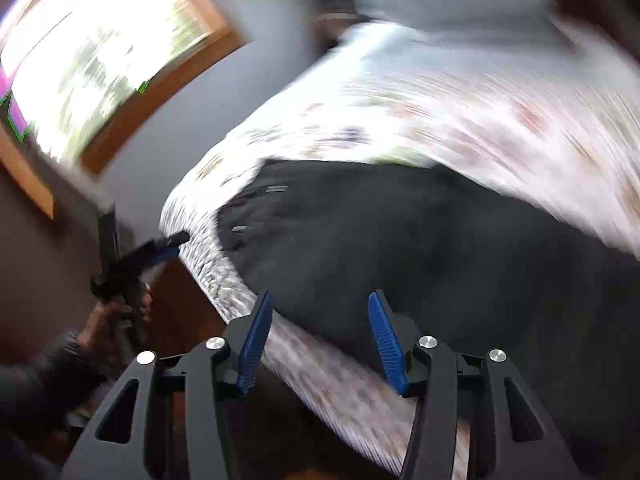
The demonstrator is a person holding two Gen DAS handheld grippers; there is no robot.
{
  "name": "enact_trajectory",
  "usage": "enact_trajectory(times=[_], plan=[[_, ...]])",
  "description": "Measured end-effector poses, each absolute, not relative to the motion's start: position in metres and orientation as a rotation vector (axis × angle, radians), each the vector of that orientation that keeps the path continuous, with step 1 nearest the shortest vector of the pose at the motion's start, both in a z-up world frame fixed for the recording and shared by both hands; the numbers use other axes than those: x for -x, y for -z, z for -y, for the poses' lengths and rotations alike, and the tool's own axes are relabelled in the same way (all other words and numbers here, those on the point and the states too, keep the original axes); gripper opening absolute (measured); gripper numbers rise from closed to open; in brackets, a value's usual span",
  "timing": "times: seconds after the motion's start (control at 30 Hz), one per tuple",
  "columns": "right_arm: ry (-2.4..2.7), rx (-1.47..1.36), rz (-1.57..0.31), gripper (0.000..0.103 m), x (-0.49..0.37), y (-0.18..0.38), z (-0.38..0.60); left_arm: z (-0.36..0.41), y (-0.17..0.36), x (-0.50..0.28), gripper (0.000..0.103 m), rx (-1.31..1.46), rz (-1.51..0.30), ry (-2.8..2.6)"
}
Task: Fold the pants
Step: 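Open both tools, releasing the folded pants, and withdraw them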
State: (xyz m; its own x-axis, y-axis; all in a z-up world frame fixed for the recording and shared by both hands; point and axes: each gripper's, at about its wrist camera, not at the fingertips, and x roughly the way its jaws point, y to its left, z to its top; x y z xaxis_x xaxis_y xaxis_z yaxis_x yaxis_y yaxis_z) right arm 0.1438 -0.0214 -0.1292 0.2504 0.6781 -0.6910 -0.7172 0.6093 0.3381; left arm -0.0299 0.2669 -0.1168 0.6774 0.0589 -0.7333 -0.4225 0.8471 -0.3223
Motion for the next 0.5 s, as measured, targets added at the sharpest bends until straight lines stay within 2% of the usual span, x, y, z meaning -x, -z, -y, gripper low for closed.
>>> enact_trajectory(times=[0.17,0.37,0.4,0.43,0.47,0.5], plan=[[-1.018,0.358,-0.77,0.064,-0.124,0.147,-0.13,-0.285,0.127,0.049,0.093,0.494,-0.784,-0.315],[-0.889,0.606,-0.744,0.064,-0.119,0.205,-0.201,-0.297,0.141,0.068,0.093,0.439,-0.797,-0.312],[-0.884,0.606,-0.778,0.059,-0.123,0.216,-0.208,-0.298,0.143,0.07,0.093,0.426,-0.801,-0.307],[-0.872,0.597,-0.791,0.05,-0.127,0.222,-0.215,-0.298,0.144,0.073,0.093,0.409,-0.802,-0.304],[-0.864,0.583,-0.808,0.049,-0.14,0.228,-0.215,-0.298,0.146,0.075,0.093,0.391,-0.803,-0.298],[-0.862,0.551,-0.83,0.043,-0.147,0.23,-0.216,-0.298,0.147,0.076,0.093,0.379,-0.805,-0.291]])
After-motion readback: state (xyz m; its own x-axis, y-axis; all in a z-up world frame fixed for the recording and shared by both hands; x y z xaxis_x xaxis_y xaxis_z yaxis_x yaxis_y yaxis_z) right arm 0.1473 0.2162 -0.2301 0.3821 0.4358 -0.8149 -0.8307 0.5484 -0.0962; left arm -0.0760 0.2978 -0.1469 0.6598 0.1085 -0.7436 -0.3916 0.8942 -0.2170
